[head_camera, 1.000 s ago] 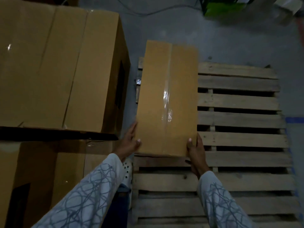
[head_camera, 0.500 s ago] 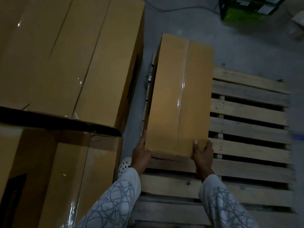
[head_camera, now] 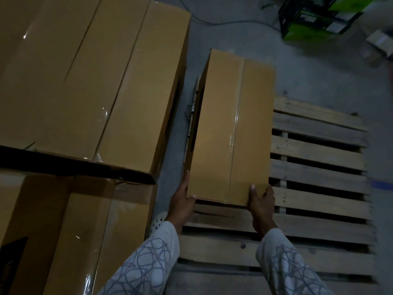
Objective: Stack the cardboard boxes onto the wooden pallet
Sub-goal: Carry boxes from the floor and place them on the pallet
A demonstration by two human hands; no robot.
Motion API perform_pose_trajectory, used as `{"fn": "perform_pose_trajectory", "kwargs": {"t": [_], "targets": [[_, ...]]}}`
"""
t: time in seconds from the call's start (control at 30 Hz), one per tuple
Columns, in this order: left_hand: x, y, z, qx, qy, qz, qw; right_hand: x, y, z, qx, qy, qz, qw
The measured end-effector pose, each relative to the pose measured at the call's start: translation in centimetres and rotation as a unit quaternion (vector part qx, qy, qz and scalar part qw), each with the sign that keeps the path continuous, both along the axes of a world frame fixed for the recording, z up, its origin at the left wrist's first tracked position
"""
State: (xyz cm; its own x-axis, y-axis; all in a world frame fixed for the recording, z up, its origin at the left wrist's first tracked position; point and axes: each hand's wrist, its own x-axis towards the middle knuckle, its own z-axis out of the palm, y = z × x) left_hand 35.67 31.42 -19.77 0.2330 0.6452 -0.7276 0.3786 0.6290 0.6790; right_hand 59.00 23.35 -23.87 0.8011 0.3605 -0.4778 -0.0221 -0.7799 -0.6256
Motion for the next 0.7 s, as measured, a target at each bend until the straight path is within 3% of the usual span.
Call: {"fn": "perform_pose_trajectory", "kwargs": {"t": [0.7], "targets": [[0.2,1.4,-0.4,0.007,-0.002,-0.004,1.0,0.7,1.8,0.5,-0.023,-0.016,0.021,0.999]]}}
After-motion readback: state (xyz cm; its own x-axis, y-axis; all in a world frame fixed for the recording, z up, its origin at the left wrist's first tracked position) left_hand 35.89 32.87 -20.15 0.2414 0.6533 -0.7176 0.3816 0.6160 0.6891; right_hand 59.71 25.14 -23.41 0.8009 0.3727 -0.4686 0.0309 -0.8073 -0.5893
